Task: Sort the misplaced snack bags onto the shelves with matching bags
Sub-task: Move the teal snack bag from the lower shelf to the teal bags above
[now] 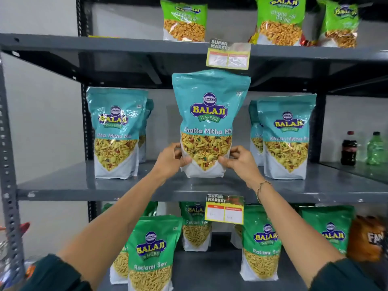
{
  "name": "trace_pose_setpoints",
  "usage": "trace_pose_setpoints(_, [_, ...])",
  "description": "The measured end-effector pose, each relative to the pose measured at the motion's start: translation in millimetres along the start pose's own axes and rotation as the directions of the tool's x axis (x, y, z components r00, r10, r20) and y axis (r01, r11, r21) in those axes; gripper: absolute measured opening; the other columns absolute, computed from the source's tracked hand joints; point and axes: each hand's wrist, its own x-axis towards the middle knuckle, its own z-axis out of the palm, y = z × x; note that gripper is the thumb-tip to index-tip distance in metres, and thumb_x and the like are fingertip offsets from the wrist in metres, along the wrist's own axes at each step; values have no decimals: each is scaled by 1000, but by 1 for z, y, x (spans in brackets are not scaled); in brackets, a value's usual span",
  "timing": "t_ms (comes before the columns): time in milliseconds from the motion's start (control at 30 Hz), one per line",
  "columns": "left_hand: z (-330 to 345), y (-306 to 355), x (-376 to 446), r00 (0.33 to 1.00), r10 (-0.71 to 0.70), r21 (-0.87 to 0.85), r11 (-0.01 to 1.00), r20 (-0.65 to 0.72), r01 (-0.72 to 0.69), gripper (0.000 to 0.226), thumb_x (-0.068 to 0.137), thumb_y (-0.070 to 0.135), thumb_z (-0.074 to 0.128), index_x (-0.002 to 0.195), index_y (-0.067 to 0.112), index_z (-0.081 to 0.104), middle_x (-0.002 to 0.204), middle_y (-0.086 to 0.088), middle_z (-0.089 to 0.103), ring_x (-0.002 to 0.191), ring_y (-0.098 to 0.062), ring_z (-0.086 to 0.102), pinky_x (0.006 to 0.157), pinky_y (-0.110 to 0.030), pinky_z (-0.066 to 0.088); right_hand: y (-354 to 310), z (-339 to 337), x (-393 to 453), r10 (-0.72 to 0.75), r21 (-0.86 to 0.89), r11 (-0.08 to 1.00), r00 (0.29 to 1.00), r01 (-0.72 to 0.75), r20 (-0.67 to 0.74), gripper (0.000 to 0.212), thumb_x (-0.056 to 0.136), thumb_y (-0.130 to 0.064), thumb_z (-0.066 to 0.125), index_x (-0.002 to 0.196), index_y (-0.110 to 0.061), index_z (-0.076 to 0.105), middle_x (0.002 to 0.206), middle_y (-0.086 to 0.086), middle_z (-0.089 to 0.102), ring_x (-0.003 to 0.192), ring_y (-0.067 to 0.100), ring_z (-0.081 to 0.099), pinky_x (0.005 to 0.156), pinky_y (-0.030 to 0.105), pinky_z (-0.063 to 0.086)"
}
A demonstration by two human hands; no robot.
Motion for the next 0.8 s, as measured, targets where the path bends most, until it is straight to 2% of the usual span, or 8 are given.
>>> trace_pose_setpoints(133, [15,-21,33,998,-64,-30,997,10,64,47,81,6,67,124,7,47,107,-2,64,100,-18,61,89,-33,49,27,1,29,23,-44,999,1000,-22,21,27,71,-18,76,86,-15,54,93,6,68,89,22,65,85,41,55])
trace_pose_setpoints(200, [21,-32,47,996,-88,-27,996,12,88,49,80,6,68,124,7,47,109,-5,66,100,-20,62,93,-37,50,41,3,41,54,-55,997,998,-52,32,28,71,-19,77,86,-16,54,96,8,69,91,22,66,86,44,55])
trace_pose_setpoints(300, [27,-47,61,991,-123,-30,992,44,124,47,80,4,67,122,6,46,113,-10,66,100,-21,62,92,-36,50,58,6,54,107,-46,993,993,-105,45,28,70,-18,77,86,-17,54,101,11,70,94,23,66,87,46,55])
trace_pose_setpoints(500, [35,-62,74,987,-146,-35,988,70,148,49,82,5,65,125,3,43,121,-15,63,102,-22,60,95,-37,48,69,8,65,203,-27,979,976,-202,80,33,74,-16,74,96,-11,49,112,14,65,103,24,62,90,38,52])
trace_pose_setpoints(667, [35,-69,76,983,-160,-59,984,86,166,54,84,6,62,132,2,37,125,-14,59,111,-22,57,96,-35,46,68,10,62,184,-58,982,978,-179,94,37,78,-18,70,103,-11,45,113,11,61,104,22,59,86,33,49])
trace_pose_setpoints(800, [37,-70,75,983,-144,-16,989,110,147,45,86,7,61,128,5,45,119,-8,60,107,-19,56,94,-33,46,67,11,60,196,-78,979,976,-189,93,37,78,-19,69,104,-11,43,115,10,60,106,22,58,86,33,49])
